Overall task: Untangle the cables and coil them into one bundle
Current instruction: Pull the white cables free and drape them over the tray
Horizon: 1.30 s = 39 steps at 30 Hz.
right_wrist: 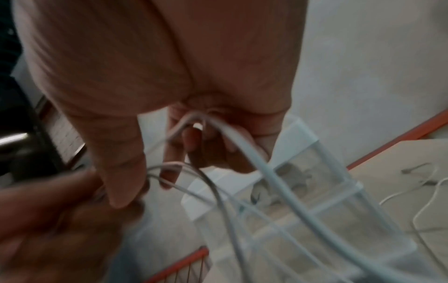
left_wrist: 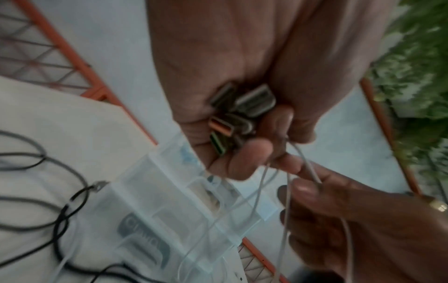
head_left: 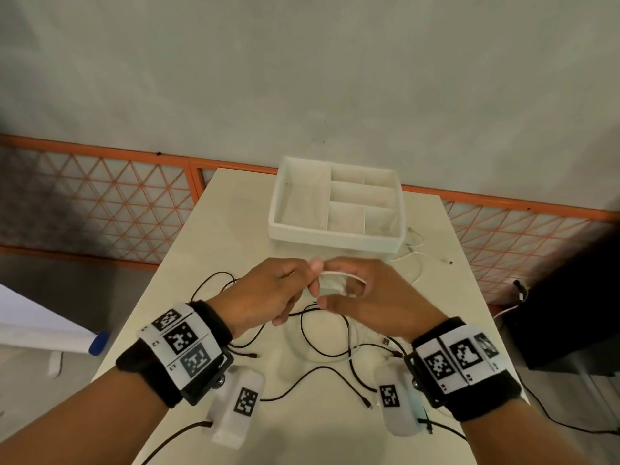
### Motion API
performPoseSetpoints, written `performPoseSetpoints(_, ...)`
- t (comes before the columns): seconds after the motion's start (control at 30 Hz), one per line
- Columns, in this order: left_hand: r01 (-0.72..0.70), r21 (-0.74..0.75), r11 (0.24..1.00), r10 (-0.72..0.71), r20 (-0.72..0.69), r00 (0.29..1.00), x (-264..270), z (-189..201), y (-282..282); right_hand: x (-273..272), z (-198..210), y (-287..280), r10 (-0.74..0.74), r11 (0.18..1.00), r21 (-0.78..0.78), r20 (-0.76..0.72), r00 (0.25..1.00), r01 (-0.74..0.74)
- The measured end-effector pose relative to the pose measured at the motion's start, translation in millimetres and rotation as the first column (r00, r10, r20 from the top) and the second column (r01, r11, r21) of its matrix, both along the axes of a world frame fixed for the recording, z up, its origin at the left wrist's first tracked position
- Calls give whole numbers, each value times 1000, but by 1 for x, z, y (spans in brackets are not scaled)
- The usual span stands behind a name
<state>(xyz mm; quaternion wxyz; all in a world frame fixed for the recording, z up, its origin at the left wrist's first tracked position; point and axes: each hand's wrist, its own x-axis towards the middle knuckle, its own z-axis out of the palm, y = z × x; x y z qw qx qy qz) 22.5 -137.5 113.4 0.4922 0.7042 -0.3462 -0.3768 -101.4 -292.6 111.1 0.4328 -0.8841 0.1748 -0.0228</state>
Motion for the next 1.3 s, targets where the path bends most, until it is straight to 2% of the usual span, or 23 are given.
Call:
performPoseSetpoints(0.07,-34,-70,997,35,13,999,1,9,-3,3,-13,0,54,998,-19,-86,995,-55)
performPoseSetpoints(0.13,-77,-127,989,79,11,997,8,15,0,-1,-29,-15,2,993,-114,-248,969,-31)
performPoseSetpoints(0.2,-44,-122,992,48,33,998,18,18,8,-9,-46,-43,-155,962,-269,-371,915,54)
performPoseSetpoints(0.27,53,7,999,-54,125,991,26,13,17,-19,-60,-72,-345,899,-396,-380,858,186)
performPoseSetpoints(0.3,104,112,988,-122,172,978,28,8,20,-21,-62,-83,-430,857,-441,-332,840,265)
performPoseSetpoints(0.37,162,314,936,-233,202,951,30,-8,21,-21,-61,-95,-534,762,-497,-121,837,415)
performPoseSetpoints(0.4,175,395,902,-280,225,933,30,-19,19,-20,-60,-97,-547,722,-481,43,836,497)
performPoseSetpoints(0.47,156,507,848,-334,281,900,28,-41,12,-17,-57,-90,-511,694,-366,356,782,620)
performPoseSetpoints(0.5,123,534,836,-325,302,896,27,-52,9,-16,-58,-86,-489,699,-333,425,762,634)
performPoseSetpoints(0.53,80,539,838,-288,313,905,25,-61,6,-16,-59,-82,-483,716,-318,417,770,622)
performPoseSetpoints(0.57,38,529,848,-234,309,922,24,-69,4,-17,-65,-82,-502,741,-312,331,799,595)
performPoseSetpoints(0.67,-40,445,895,-86,261,962,22,-83,1,-29,-80,-85,-548,791,-387,-104,830,473)
performPoseSetpoints(0.73,-45,376,926,-53,248,967,22,-86,-1,-32,-80,-76,-518,820,-402,-219,827,408)
performPoseSetpoints(0.83,27,330,943,-148,348,926,17,-81,-8,-25,-75,-42,-304,937,-231,-171,937,262)
performPoseSetpoints(0.93,97,248,964,-192,395,898,7,-72,-17,-13,-77,-15,-51,995,-102,-302,952,21)
performPoseSetpoints(1.0,118,232,965,-197,353,915,3,-69,-17,-10,-86,-22,-112,980,-191,-298,948,56)
performPoseSetpoints(1.03,123,248,961,-200,315,928,2,-70,-15,-10,-91,-29,-210,948,-278,-186,960,153)
performPoseSetpoints(1.07,124,272,954,-202,283,938,2,-72,-13,-11,-94,-37,-319,885,-350,28,948,308)
performPoseSetpoints(1.1,116,300,947,-202,273,941,2,-76,-12,-13,-97,-43,-376,811,-379,245,893,446)
performPoseSetpoints(1.13,92,330,940,-191,282,940,2,-81,-10,-16,-98,-45,-385,768,-375,378,842,519)
performPoseSetpoints(1.17,49,353,934,-164,303,939,2,-86,-8,-19,-101,-45,-380,777,-352,399,835,522)
performPoseSetpoints(1.23,-84,377,922,-45,322,946,2,-95,-5,-25,-113,-37,-324,881,-288,213,922,376)
performPoseSetpoints(1.3,-209,361,909,100,298,949,5,-101,-1,-34,-130,-25,-266,916,-292,64,962,273)
